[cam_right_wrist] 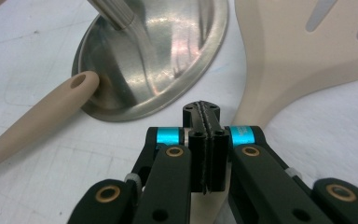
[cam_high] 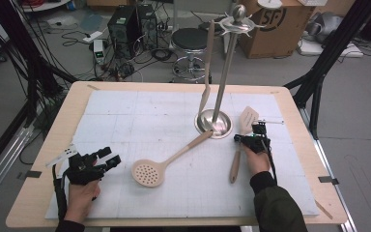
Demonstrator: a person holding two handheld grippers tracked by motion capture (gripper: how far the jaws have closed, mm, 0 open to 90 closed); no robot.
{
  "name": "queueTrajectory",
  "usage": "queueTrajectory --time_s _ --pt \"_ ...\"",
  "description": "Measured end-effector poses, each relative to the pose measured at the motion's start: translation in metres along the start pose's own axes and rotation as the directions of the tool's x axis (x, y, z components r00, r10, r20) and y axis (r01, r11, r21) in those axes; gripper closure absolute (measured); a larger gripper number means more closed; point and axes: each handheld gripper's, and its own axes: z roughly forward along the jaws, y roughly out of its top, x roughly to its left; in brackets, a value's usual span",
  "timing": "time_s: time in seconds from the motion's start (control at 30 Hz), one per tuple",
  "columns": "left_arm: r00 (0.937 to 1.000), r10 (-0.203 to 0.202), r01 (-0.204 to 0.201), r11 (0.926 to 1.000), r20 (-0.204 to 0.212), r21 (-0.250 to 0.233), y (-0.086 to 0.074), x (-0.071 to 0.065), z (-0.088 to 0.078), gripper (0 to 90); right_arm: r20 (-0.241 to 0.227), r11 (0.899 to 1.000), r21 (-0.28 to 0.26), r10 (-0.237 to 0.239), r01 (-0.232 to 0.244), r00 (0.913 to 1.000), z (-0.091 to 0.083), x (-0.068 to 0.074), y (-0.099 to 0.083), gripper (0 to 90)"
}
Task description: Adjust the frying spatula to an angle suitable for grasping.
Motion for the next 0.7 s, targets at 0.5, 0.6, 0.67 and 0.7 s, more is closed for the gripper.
queueTrajectory --time_s 0.5,0.6,0.67,0.7 --pt "1.0000 0.008 -0.008 1.0000 0.004 0.005 0.000 -0.001 0.001 19.6 -0.022 0.998 -0.021 0.057 -0.057 0.9981 -0.022 -0.017 -0.017 90.0" --pt "1.0000 0.002 -0.002 1.0000 0.003 0.005 0.000 -0.002 0.002 19.6 -0.023 0.998 -0.022 0.062 -0.063 0.9978 -0.027 -0.019 -0.021 90.0" --pt "1.0000 0.002 -0.002 1.0000 0.002 0.008 0.000 -0.002 0.002 19.5 -0.022 0.998 -0.025 0.058 -0.059 0.9980 -0.030 -0.020 -0.024 90.0" --pt "1.0000 0.004 -0.004 1.0000 0.003 0.008 0.000 -0.002 0.002 19.5 -0.020 0.998 -0.024 0.058 -0.058 0.9981 -0.031 -0.021 -0.024 90.0"
